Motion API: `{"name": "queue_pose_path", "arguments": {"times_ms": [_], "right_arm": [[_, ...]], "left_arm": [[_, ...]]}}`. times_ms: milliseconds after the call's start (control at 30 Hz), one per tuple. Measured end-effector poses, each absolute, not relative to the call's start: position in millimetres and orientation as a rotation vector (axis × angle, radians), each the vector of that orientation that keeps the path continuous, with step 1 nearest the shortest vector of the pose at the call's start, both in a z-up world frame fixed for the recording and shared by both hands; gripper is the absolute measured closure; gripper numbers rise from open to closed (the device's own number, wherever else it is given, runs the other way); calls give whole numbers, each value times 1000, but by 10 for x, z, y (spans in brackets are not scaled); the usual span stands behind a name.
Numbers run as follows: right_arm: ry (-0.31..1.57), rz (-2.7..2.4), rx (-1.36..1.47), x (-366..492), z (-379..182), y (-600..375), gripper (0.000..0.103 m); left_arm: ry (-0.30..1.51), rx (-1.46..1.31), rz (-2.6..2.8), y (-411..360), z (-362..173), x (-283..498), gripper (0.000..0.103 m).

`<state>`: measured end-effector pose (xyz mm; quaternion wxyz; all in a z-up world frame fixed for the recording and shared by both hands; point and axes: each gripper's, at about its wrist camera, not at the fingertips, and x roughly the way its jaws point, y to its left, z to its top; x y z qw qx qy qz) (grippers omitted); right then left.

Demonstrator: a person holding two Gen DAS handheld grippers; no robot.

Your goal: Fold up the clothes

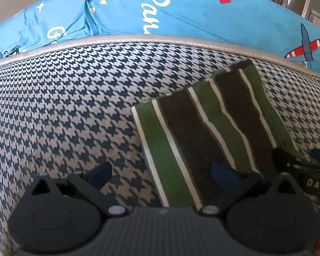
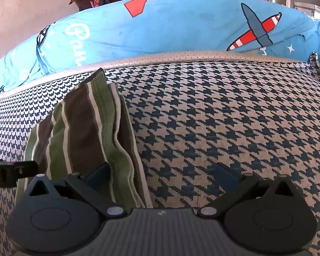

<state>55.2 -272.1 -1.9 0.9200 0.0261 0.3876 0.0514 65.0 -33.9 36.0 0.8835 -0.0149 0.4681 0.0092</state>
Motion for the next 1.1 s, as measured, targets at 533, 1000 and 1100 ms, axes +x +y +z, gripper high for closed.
{"name": "queue_pose_path", "arguments": {"times_ms": [533, 1000, 1100], "right_arm": [[805, 105, 44, 566, -27, -2716, 0], [808, 96, 26, 566, -35, -2680, 0], [809, 96, 22, 569, -39, -2684, 0]], "left_arm": [[1004, -4, -2, -415, 141, 673, 0], [986, 14, 8, -563, -8, 601, 0], [989, 14, 13, -610, -30, 589, 0]]}}
